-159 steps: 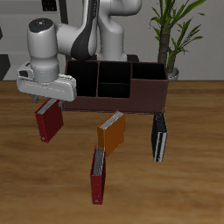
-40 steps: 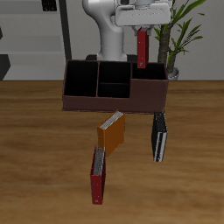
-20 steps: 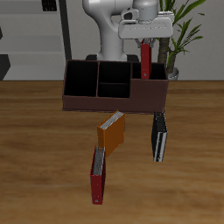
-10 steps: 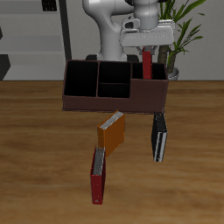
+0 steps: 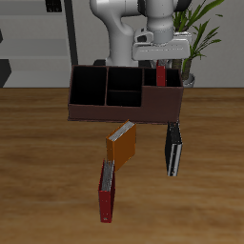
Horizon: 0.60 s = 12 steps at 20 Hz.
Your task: Place the right red book into the back desk caddy's right compartment
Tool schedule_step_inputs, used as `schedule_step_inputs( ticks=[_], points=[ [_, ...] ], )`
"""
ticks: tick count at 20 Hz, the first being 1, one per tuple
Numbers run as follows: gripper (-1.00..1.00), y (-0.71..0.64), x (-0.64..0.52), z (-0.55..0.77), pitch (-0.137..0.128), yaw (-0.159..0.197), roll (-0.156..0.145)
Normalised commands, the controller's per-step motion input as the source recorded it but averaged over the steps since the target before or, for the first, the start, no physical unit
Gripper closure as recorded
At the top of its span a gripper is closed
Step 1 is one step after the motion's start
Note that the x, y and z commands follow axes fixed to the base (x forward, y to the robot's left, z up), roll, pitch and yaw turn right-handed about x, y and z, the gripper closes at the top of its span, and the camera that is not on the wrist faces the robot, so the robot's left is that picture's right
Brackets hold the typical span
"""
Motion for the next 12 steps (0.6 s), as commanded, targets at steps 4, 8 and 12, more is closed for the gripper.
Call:
schedule_step_inputs(
  ticks=[4,8,12],
  points=[
    [1.00,-0.02,0.24,-0.34,0.046,0.002,-0.018],
    [1.00,-0.07,0.21,-0.34,0.072,-0.021,-0.014],
    [-1.00,-0.10,0.18,-0.27,0.056,-0.020,-0.002]
  ],
)
